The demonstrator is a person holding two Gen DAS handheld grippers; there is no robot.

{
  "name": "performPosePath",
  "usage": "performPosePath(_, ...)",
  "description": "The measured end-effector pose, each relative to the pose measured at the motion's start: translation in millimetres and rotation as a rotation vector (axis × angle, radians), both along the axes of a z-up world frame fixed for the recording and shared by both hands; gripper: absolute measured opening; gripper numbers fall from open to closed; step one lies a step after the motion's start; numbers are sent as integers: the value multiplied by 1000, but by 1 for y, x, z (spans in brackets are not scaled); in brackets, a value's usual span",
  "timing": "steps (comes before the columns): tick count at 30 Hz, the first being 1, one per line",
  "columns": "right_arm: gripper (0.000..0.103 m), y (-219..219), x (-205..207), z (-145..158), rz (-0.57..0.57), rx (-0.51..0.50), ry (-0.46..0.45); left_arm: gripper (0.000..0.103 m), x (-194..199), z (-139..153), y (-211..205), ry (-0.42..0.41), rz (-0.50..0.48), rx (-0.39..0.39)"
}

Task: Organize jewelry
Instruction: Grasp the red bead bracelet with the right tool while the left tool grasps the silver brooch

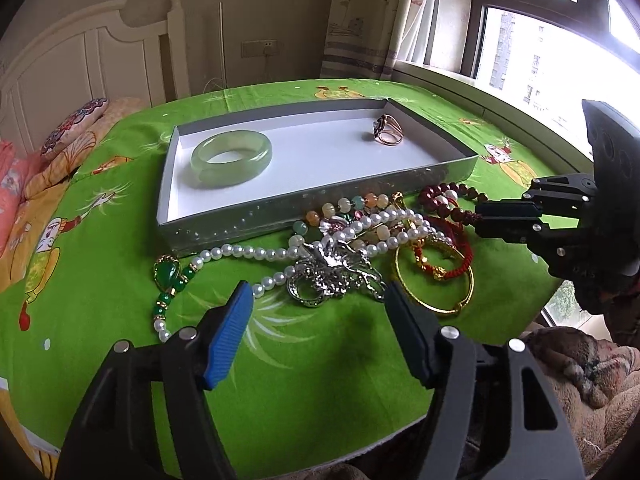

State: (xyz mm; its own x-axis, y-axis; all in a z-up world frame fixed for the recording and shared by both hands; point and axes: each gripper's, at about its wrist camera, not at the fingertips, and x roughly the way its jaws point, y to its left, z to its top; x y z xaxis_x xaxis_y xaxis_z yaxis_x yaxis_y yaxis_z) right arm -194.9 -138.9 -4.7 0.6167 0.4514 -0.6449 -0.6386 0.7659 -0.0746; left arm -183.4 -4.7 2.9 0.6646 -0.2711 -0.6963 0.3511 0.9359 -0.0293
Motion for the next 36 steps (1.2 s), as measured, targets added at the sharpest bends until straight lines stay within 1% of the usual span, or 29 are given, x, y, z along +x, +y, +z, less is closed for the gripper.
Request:
performPosePath(2, 16, -1, 1, 0, -4, 7, 1, 66, 1, -2, -10, 9, -25, 17)
performPosePath(4, 16, -3, 0, 1, -10, 16, 0, 67, 3, -6, -20, 5, -22, 65)
performPosePath(5, 16, -5, 0, 1, -13, 24, 2, 67, 5, -6, -22, -1, -20, 64)
performPosePath(7, 16, -7, 0, 1, -18, 34, 2, 68, 11, -6, -20, 9, -10, 46)
performPosePath(9, 16, -9, 0, 1, -21, 38, -2, 67, 16, -7, -19, 7, -4, 49)
performPosePath(10, 16, -10, 0, 2, -22, 43, -4, 64, 17, -7, -19, 6, -4, 48)
performPosePath(11, 16, -11, 0, 2, -24, 47, -5, 57, 16, -6, -19, 2, -5, 47)
performPosePath(13, 16, -11, 0, 2, -28, 51, -8, 57, 15, -6, -20, 4, -13, 40)
performPosePath(15, 16, -11, 0, 3, -41, 53, -16, 55, 10, -6, -20, -6, -16, 23)
performPosePath(16, 16, -12, 0, 4, -47, 61, -17, 51, 7, -4, -18, -12, -16, 3)
performPosePath(18, 15, -14, 2, 8, -65, 79, -15, 51, 5, -3, -16, -5, -14, -23)
performPosePath(20, 13, -16, 2, 12, -81, 105, -16, 51, 3, -2, -15, -10, -10, -22)
performPosePath(21, 9, -18, 2, 15, -85, 124, -16, 51, 2, -1, -14, -12, -6, -27)
performPosePath(28, 9, -31, 9, 23, -128, 217, 13, 51, -3, 4, -8, -27, 5, -47)
performPosePath(31, 9, -33, 13, 24, -136, 237, 27, 51, -5, 7, -5, -33, 10, -56)
performPosePath(36, 9, -36, 13, 35, -136, 283, 27, 51, -10, 20, -3, -69, 11, -70)
